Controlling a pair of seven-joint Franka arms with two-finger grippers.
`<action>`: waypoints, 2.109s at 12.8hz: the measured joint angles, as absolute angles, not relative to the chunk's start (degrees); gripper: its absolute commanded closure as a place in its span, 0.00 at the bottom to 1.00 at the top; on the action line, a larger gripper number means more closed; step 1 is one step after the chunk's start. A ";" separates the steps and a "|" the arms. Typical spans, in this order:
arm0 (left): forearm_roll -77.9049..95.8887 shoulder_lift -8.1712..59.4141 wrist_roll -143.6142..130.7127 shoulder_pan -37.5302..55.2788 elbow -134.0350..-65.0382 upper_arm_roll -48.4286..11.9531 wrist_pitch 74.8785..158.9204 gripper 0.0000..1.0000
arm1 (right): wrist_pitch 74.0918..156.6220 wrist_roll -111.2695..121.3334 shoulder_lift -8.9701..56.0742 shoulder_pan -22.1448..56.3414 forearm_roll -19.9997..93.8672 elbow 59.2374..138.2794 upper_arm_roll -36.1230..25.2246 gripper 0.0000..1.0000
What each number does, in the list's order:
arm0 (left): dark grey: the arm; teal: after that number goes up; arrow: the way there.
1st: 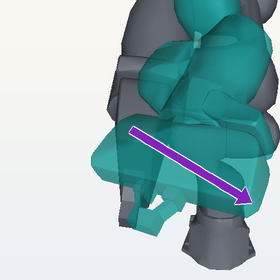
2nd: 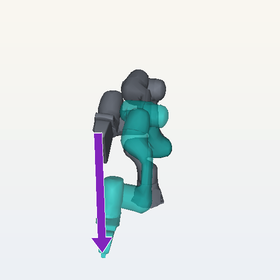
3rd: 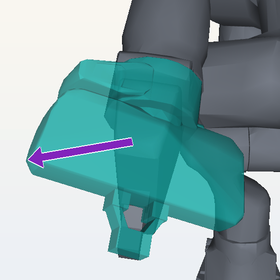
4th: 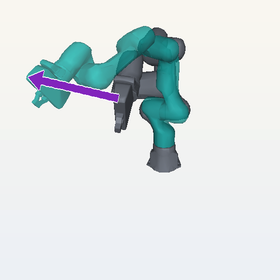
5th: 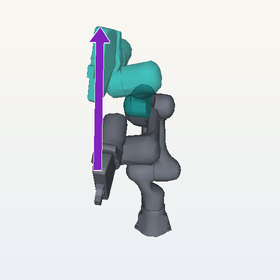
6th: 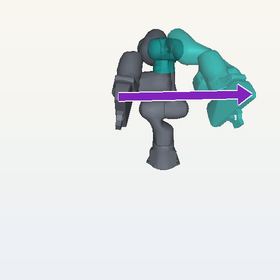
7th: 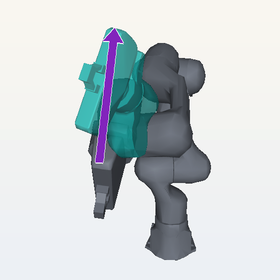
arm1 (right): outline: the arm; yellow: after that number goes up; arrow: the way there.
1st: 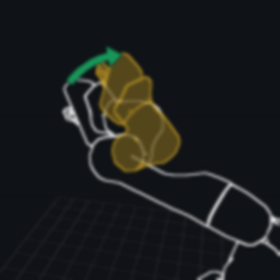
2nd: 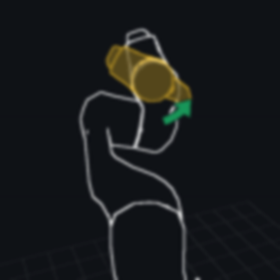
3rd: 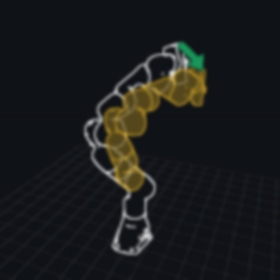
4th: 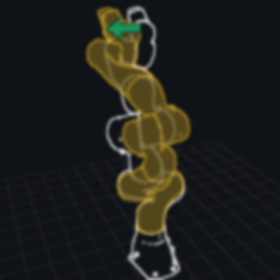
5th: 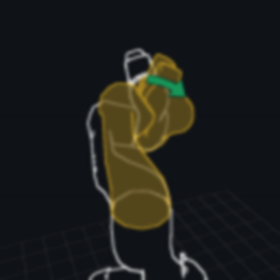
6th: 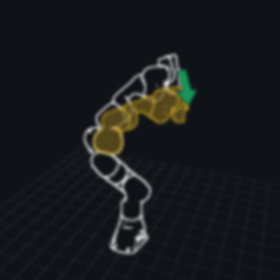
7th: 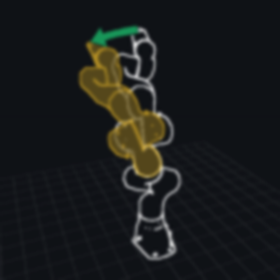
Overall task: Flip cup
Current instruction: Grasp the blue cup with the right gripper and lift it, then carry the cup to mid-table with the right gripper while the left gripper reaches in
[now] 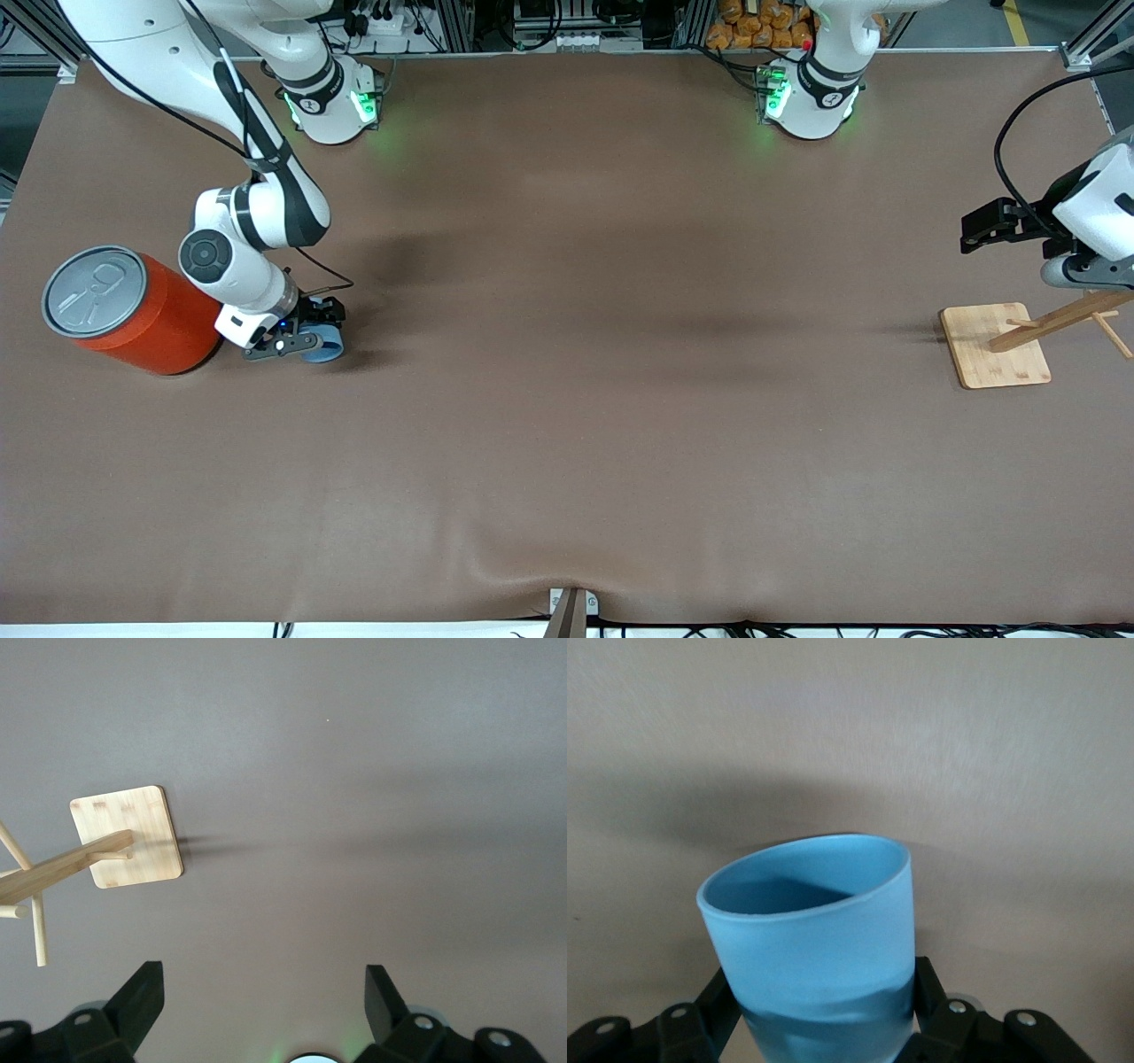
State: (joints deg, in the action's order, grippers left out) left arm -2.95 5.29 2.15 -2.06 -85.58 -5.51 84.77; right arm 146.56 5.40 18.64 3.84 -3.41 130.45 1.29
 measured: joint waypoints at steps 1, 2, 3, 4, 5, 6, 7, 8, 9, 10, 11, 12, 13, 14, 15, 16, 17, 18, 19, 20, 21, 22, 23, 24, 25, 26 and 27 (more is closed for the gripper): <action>-2.95 5.29 2.15 -2.06 -85.58 -5.51 84.77 0.00 | 144.07 6.04 18.64 3.85 -3.41 128.21 1.61 1.00; -2.95 5.29 2.15 -2.06 -85.58 -5.51 84.77 0.00 | 140.83 6.44 18.63 3.86 -3.41 125.15 2.57 1.00; -2.95 5.29 2.15 -2.06 -85.59 -5.51 84.77 0.00 | 137.61 6.54 18.61 3.90 -3.40 121.67 4.13 1.00; -2.95 5.30 2.15 -2.06 -85.60 -5.51 84.77 0.00 | 134.56 6.82 18.65 4.13 -3.39 117.92 5.99 1.00; -2.95 5.32 2.15 -2.06 -85.60 -5.52 84.77 0.00 | 131.70 7.25 18.95 4.84 -3.36 113.94 8.00 1.00; -2.95 5.35 2.15 -2.06 -85.61 -5.52 84.77 0.00 | 128.50 7.38 19.73 6.34 -3.34 109.13 9.85 1.00; -2.95 5.42 2.15 -2.06 -85.62 -5.53 84.77 0.00 | 125.61 7.50 21.26 8.65 -3.32 104.00 11.15 1.00; -2.95 5.53 2.15 -2.06 -85.63 -5.55 84.77 0.00 | 124.00 7.69 23.44 11.66 -3.32 99.02 11.81 1.00; -2.95 5.63 2.15 -2.06 -85.64 -5.56 84.77 0.00 | 123.38 8.12 26.15 15.04 -3.40 94.61 12.06 1.00; -2.95 5.73 2.15 -2.05 -85.65 -5.58 84.77 0.00 | 123.30 9.34 29.49 18.82 -3.89 90.60 12.13 1.00; -2.95 5.81 2.15 -2.05 -85.64 -5.60 84.77 0.00 | 124.06 11.47 32.82 22.28 -5.55 87.36 12.10 1.00; -2.95 5.92 2.15 -2.05 -85.64 -5.63 84.77 0.00 | 125.70 13.68 35.64 24.98 -7.71 84.96 12.04 1.00; -2.95 6.04 2.15 -2.04 -85.65 -5.64 84.77 0.00 | 127.51 15.89 37.80 26.86 -9.51 83.43 11.99 1.00; -2.92 6.15 2.15 -2.04 -85.64 -5.65 84.77 0.00 | 128.86 18.25 39.34 28.30 -11.04 82.56 11.98 1.00; -2.88 6.23 2.15 -2.04 -85.65 -5.65 84.77 0.00 | 129.38 20.76 40.48 29.66 -12.75 81.97 11.98 1.00; -2.85 6.33 2.15 -2.04 -85.65 -5.67 84.77 0.00 | 129.78 22.93 41.38 30.94 -14.57 81.63 11.99 1.00; -2.80 6.47 2.15 -2.04 -85.65 -5.69 84.77 0.00 | 130.64 24.41 42.31 32.15 -16.24 81.38 12.00 1.00; -2.74 6.65 2.12 -2.02 -85.65 -5.73 84.77 0.00 | 131.57 25.27 43.35 33.39 -17.16 81.15 11.98 1.00; -2.71 6.88 2.07 -1.98 -85.65 -5.79 84.77 0.00 | 131.97 25.47 44.55 34.93 -17.52 80.62 11.93 1.00; -2.68 7.14 2.02 -1.89 -85.66 -5.84 84.77 0.00 | 131.99 25.05 45.86 36.59 -17.68 79.75 11.80 1.00; -2.43 7.42 2.00 -1.78 -85.65 -5.86 84.77 0.00 | 132.01 23.61 47.15 38.19 -17.72 78.74 11.49 1.00; -1.42 7.71 1.96 -1.74 -85.65 -5.87 84.77 0.00 | 132.17 22.01 48.27 39.51 -17.94 78.00 10.96 1.00; 0.50 8.08 1.89 -1.79 -85.65 -5.86 84.77 0.00 | 132.32 21.25 49.31 40.62 -18.11 77.27 10.28 1.00; 2.73 8.56 1.84 -1.88 -85.65 -5.81 84.77 0.00 | 132.44 20.88 50.18 41.36 -18.17 76.67 9.85 1.00; 5.43 9.22 1.80 -2.09 -85.66 -5.78 84.81 0.00 | 132.52 20.72 50.90 41.77 -18.18 76.18 9.62 1.00; 8.82 10.13 1.77 -2.53 -85.68 -5.71 84.93 0.00 | 132.53 20.24 51.41 42.03 -18.19 75.85 9.56 0.94; 13.23 11.32 1.77 -3.48 -85.72 -5.68 85.02 0.00 | 132.54 19.33 51.74 42.29 -18.25 75.67 9.53 0.83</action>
